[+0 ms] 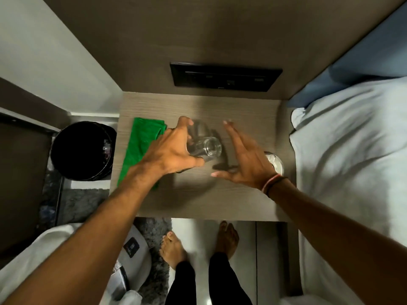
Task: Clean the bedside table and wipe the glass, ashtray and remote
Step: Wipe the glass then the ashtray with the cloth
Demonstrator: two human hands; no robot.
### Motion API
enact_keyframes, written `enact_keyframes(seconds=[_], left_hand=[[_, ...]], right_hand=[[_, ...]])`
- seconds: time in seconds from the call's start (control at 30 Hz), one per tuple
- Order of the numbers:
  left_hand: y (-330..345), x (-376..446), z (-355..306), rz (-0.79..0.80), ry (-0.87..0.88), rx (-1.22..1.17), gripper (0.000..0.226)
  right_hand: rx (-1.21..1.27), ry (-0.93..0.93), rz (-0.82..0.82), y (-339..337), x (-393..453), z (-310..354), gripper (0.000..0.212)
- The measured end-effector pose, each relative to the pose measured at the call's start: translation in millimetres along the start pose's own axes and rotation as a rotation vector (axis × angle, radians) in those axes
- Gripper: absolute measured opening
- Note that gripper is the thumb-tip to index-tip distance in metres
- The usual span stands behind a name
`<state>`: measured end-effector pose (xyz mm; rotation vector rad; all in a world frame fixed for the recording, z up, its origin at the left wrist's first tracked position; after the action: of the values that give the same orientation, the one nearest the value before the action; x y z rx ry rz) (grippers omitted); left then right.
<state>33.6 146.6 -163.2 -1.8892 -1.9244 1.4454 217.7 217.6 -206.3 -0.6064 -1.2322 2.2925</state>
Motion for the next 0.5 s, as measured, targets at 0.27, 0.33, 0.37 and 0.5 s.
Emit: enact_keyframes(seconds=[0.27,0.33,0.37,0.5], left_hand=[[-43,2,36,-0.083,-0.038,-0.614,0.049],[-58,-3,68,-0.398,-0.114,-0.658,0.031],[-60,-4,84,-0.511,-0.143,-0.524,0.029],[-16,0,124,-0.222,-0.337,0.093,0.064]], right_hand=[[0.461,0.068,0.043,31,47,45,0.054],[0.787,0.24,0.045,44,44,39,0.049],[0.939,0.305,0.023,49,43,37,0.048],[1.291,0.453,-0.011,60,38,38,0.046]])
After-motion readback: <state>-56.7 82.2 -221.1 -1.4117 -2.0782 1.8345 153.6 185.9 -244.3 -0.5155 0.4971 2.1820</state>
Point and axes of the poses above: each hand's wrist, its own x-axis towards the middle knuckle, its own y-axis out of the palm, z = x × y, the point moved 5 cm from there along x, towards the middle knuckle, and after that the axes turned 2 degrees about -x, right-handed, at the moved point
